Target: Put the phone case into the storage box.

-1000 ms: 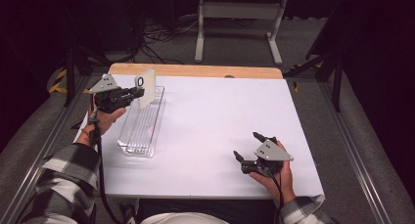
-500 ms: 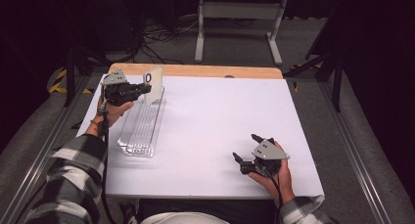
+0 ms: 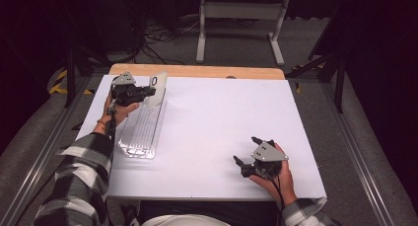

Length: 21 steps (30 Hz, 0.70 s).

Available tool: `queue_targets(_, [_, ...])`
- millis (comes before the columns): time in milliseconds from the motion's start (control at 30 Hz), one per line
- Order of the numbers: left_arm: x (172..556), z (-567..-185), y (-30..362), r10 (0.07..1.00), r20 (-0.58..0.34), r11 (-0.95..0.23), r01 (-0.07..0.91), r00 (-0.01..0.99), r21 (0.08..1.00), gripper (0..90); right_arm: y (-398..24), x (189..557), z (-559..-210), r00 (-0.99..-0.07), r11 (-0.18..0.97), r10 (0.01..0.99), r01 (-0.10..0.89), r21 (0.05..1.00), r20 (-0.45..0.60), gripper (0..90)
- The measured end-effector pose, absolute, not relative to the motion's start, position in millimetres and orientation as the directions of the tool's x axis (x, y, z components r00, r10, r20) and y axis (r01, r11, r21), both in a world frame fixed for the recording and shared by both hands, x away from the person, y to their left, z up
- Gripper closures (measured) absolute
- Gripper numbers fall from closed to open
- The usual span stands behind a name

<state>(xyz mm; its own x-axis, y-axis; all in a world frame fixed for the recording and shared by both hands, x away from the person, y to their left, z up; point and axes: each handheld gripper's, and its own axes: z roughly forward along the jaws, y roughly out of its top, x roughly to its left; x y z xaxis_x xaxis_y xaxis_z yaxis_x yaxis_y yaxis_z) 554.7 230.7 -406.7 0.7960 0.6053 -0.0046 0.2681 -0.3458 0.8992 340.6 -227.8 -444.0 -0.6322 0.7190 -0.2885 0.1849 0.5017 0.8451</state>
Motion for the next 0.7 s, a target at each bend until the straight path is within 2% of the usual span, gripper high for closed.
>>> queue_targets(233, [557.6, -410.6, 235.5, 0.6, -0.026, -0.343, 0.287, 0.799, 0.894, 81.0, -226.7, 341.0, -445.0, -0.633, 0.508, 0.717, 0.189, 0.841, -0.291, 13.4])
queue_targets(400, [559.7, -409.7, 238.4, 0.636, 0.008, -0.363, 0.29, 0.771, 0.885, 80.4, -225.2, 341.1, -445.9, -0.642, 0.519, 0.707, 0.187, 0.834, -0.297, 13.3])
queue_targets(467, [561.0, -409.5, 239.8, 0.647, 0.002, -0.368, 0.31, 0.763, 0.876, 79.1, -224.4, 341.0, -446.5, -0.645, 0.528, 0.702, 0.187, 0.829, -0.301, 13.3])
queue_targets(700, [563.8, -407.1, 238.4, 0.691, 0.07, -0.42, 0.32, 0.72, 0.85, 72.4, -222.6, 339.4, -446.4, -0.652, 0.542, 0.689, 0.174, 0.822, -0.316, 13.3])
